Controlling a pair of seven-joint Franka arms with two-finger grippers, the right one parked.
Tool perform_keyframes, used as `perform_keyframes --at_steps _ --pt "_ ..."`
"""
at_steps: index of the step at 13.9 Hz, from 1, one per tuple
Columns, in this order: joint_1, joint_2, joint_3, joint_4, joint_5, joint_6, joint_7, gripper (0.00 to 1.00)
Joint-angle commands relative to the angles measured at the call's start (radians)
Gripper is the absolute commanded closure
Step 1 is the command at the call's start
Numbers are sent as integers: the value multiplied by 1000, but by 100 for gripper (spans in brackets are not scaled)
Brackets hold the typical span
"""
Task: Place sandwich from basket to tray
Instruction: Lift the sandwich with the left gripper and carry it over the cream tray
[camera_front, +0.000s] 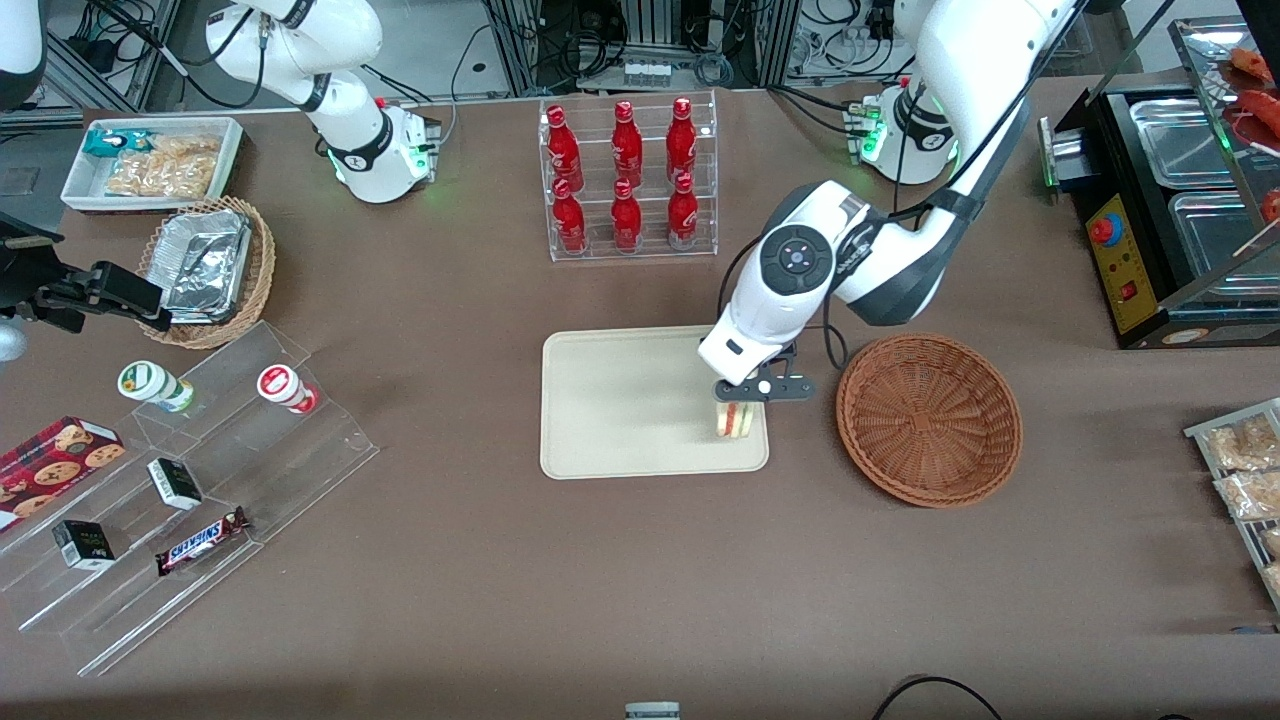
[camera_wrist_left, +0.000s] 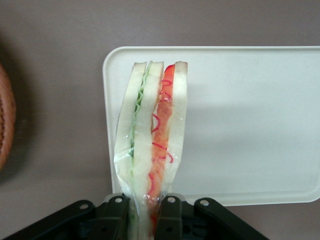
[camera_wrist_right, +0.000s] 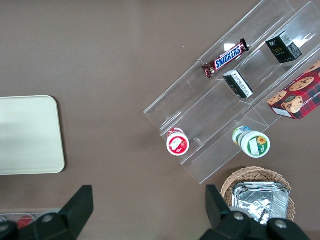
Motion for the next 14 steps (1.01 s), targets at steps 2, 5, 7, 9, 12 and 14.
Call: perform_keyframes --at_steps 2,5,7,9,12,14 --pt "-69 113 4 132 92 -13 -109 92" --pt "-125 182 9 188 148 -13 -184 92" --pt "-159 232 13 239 186 -15 -242 92" --pt "-179 274 12 270 253 -21 -316 92" --pt "-219 317 19 308 264 -21 -342 92" --pt "-233 329 25 310 264 -19 -347 90"
